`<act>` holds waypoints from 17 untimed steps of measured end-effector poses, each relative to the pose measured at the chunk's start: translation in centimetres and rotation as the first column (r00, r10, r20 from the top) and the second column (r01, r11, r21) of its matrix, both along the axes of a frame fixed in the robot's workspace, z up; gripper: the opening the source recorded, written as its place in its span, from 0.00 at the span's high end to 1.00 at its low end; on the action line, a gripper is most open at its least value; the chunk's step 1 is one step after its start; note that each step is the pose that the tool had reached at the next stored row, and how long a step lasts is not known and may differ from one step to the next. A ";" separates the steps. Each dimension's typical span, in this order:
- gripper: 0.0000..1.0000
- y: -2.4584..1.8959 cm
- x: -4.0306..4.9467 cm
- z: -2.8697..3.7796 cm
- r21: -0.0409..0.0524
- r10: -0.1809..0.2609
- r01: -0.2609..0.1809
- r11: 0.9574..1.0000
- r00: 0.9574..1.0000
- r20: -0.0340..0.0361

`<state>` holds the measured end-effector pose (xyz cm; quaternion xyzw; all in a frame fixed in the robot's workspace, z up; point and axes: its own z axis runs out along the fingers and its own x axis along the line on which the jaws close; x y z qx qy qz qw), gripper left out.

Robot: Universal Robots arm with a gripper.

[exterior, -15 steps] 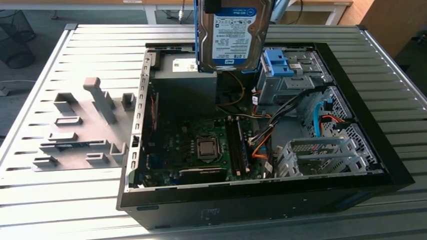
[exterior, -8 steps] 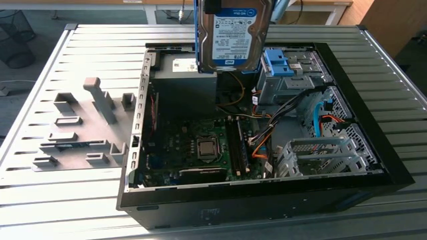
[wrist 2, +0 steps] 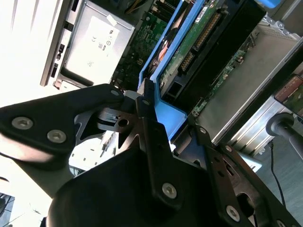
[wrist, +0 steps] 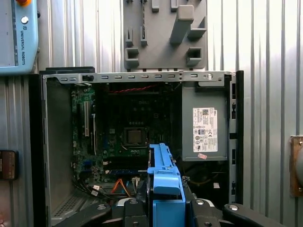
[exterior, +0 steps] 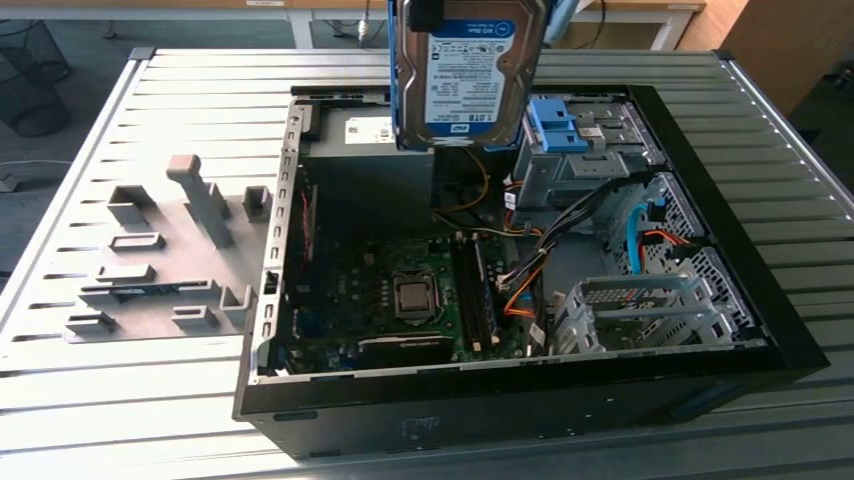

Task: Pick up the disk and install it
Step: 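Insert the disk into the insertion slot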

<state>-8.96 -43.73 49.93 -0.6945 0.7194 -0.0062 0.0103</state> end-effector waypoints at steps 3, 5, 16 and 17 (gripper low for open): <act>0.64 -0.31 0.00 0.01 0.000 0.000 0.000 1.000 1.000 0.000; 0.64 -0.40 -0.01 -0.01 0.000 0.000 0.000 1.000 1.000 0.000; 0.64 -0.83 0.00 0.00 0.000 0.000 0.000 1.000 1.000 0.000; 0.64 -0.93 0.00 0.00 0.000 0.000 0.000 1.000 1.000 0.000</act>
